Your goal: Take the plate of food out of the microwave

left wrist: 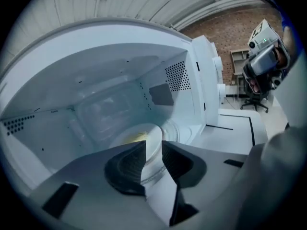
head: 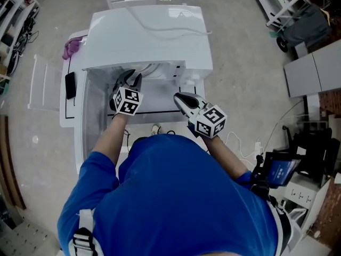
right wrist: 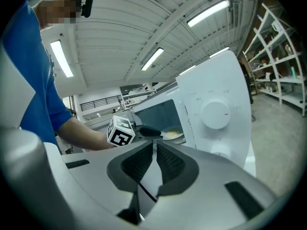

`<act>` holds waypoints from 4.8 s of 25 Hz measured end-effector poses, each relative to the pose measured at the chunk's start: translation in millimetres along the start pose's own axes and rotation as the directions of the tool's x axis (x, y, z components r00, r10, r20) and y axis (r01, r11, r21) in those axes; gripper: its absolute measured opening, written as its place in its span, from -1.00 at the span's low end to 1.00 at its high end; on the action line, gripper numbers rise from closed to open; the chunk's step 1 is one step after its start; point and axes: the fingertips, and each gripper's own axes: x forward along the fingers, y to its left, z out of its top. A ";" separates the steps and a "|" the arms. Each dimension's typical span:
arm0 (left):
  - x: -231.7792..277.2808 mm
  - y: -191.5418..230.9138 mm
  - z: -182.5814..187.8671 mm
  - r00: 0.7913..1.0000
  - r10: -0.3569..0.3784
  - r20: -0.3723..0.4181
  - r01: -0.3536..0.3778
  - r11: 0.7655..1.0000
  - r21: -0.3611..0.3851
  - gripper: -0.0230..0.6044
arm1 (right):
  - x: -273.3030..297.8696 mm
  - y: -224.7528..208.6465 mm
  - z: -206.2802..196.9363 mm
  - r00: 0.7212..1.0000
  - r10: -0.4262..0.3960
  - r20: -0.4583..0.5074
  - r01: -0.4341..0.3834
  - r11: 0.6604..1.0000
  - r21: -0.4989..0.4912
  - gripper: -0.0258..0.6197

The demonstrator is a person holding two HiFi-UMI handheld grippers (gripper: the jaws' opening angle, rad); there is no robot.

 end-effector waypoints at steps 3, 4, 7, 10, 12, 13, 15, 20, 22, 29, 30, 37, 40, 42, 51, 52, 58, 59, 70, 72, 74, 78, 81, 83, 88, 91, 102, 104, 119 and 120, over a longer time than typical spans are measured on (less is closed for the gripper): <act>12.8 -2.3 -2.8 0.999 -0.026 -0.041 0.030 0.994 0.107 -0.59 | 2.1 -3.9 -0.2 1.000 -0.016 0.007 0.016 1.000 0.006 -0.83; 16.0 -3.6 -3.8 0.998 -0.034 -0.054 0.041 0.989 0.140 -0.59 | 2.2 -5.2 -0.2 1.000 -0.021 0.009 0.021 1.000 0.008 -0.83; 22.8 -8.5 -4.8 0.995 -0.051 -0.086 0.069 0.974 0.215 -0.59 | -0.2 -8.8 -0.3 0.999 -0.036 0.015 0.036 0.999 0.015 -0.83; 29.5 -10.3 -8.1 0.992 -0.060 -0.113 0.087 0.965 0.249 -0.59 | -1.8 -10.4 0.0 0.999 -0.043 0.017 0.042 0.999 0.016 -0.83; 33.4 -9.9 -9.1 0.990 -0.060 -0.128 0.093 0.959 0.269 -0.59 | -3.4 -11.7 1.1 0.999 -0.046 0.018 0.045 0.999 0.017 -0.83; 35.0 -9.3 -8.7 0.989 -0.060 -0.135 0.096 0.955 0.282 -0.59 | -4.6 -12.6 2.1 0.999 -0.047 0.019 0.047 0.999 0.018 -0.83; 37.7 -8.2 -8.6 0.987 -0.061 -0.149 0.106 0.943 0.316 -0.59 | -6.0 -14.0 3.5 0.999 -0.050 0.020 0.050 0.999 0.017 -0.83; 41.0 -7.7 -8.9 0.985 -0.055 -0.162 0.118 0.904 0.411 -0.60 | -6.3 -15.7 6.3 0.998 -0.054 0.024 0.054 0.998 0.015 -0.83; 41.7 -10.1 -8.2 0.985 -0.058 -0.163 0.124 0.895 0.429 -0.60 | -7.2 -16.2 6.5 0.998 -0.053 0.023 0.052 0.999 0.015 -0.83; 39.8 -13.7 -12.2 0.982 -0.074 -0.172 0.143 0.891 0.432 -0.78 | -5.7 -18.8 7.7 0.998 -0.048 0.027 0.047 0.999 0.018 -0.83; 38.0 -14.1 -11.8 0.983 -0.073 -0.170 0.141 0.892 0.430 -0.79 | -6.3 -18.7 8.0 0.999 -0.046 0.028 0.046 0.999 0.018 -0.83; 21.1 -22.7 -3.9 0.987 -0.067 -0.149 0.124 0.902 0.414 -0.79 | -12.4 -14.0 7.3 0.999 -0.024 0.026 0.024 1.000 0.016 -0.83; 13.3 -26.5 -7.0 0.986 -0.065 -0.154 0.123 0.907 0.403 -0.79 | -12.8 -11.5 6.4 1.000 -0.013 0.023 0.013 1.000 0.015 -0.84; 8.6 -28.5 -11.0 0.985 -0.062 -0.158 0.121 0.910 0.397 -0.79 | -12.3 -10.9 4.2 1.000 -0.007 0.021 0.007 1.000 0.016 -0.83; -9.3 -39.7 -23.1 0.985 -0.041 -0.165 0.103 0.916 0.388 -0.79 | -20.2 -13.8 -7.6 1.000 -0.002 0.020 0.002 0.999 0.033 -0.84; -10.9 -40.3 -24.3 0.986 -0.038 -0.165 0.100 0.917 0.386 -0.79 | -21.3 -14.5 -9.2 1.000 -0.003 0.019 0.003 0.999 0.035 -0.83; -16.3 -43.1 -28.0 0.986 -0.024 -0.167 0.086 0.923 0.376 -0.79 | -27.3 -17.8 -16.4 1.000 -0.005 0.019 0.004 0.999 0.048 -0.84; -17.0 -44.0 -28.9 0.985 -0.023 -0.168 0.085 0.923 0.374 -0.79 | -27.8 -17.4 -17.7 1.000 -0.004 0.018 0.003 0.999 0.049 -0.84; -24.8 -39.0 -29.3 0.991 0.005 -0.135 0.037 0.951 0.307 -0.78 | -27.2 -12.2 -22.1 1.000 0.014 0.007 -0.014 0.999 0.045 -0.84; -29.4 -34.4 -29.8 0.993 0.021 -0.117 0.011 0.964 0.265 -0.76 | -26.0 -10.9 -22.5 1.000 0.018 0.003 -0.019 0.999 0.043 -0.83; -35.3 -28.5 -31.3 0.994 0.041 -0.098 -0.022 0.981 0.192 -0.71 | -25.3 -9.9 -23.1 1.000 0.022 0.000 -0.022 0.999 0.044 -0.84; -46.8 -20.4 -40.2 0.993 0.078 -0.086 -0.075 0.997 0.037 -0.54 | -23.0 -5.3 -22.7 0.999 0.035 -0.007 -0.035 0.999 0.040 -0.84; -52.8 -18.7 -44.4 0.993 0.090 -0.073 -0.096 0.992 -0.077 -0.48 | -20.3 -1.1 -22.7 0.999 0.046 -0.011 -0.046 0.998 0.038 -0.84; -54.6 -16.5 -44.0 0.994 0.098 -0.050 -0.106 0.977 -0.186 -0.46 | -18.5 1.0 -22.9 0.999 0.053 -0.013 -0.053 0.998 0.038 -0.84; -59.0 -10.4 -47.7 0.994 0.104 -0.038 -0.109 0.864 -0.491 -0.39 | -16.8 5.9 -25.8 0.998 0.062 -0.022 -0.061 0.997 0.040 -0.84; -59.7 -5.3 -50.2 0.993 0.120 -0.019 -0.105 0.775 -0.623 -0.37 | -17.5 5.6 -26.5 0.998 0.058 -0.024 -0.057 0.998 0.040 -0.84; -45.9 11.9 -64.4 0.987 0.155 0.029 -0.031 0.369 -0.929 -0.31 | -17.5 3.5 -26.5 0.998 0.049 -0.034 -0.047 0.998 0.037 -0.85; -44.1 14.6 -66.9 0.986 0.166 0.034 -0.020 0.313 -0.950 -0.31 | -17.5 3.1 -27.0 0.998 0.046 -0.037 -0.045 0.998 0.036 -0.85; -21.9 23.6 -83.2 0.977 0.209 0.033 0.039 -0.025 -0.999 -0.31 | -19.8 -3.4 -29.3 0.998 0.025 -0.049 -0.023 0.999 0.035 -0.85; -20.8 23.6 -84.2 0.977 0.209 0.035 0.044 -0.037 -0.998 -0.32 | -20.3 -4.4 -29.9 0.998 0.023 -0.050 -0.021 0.999 0.036 -0.85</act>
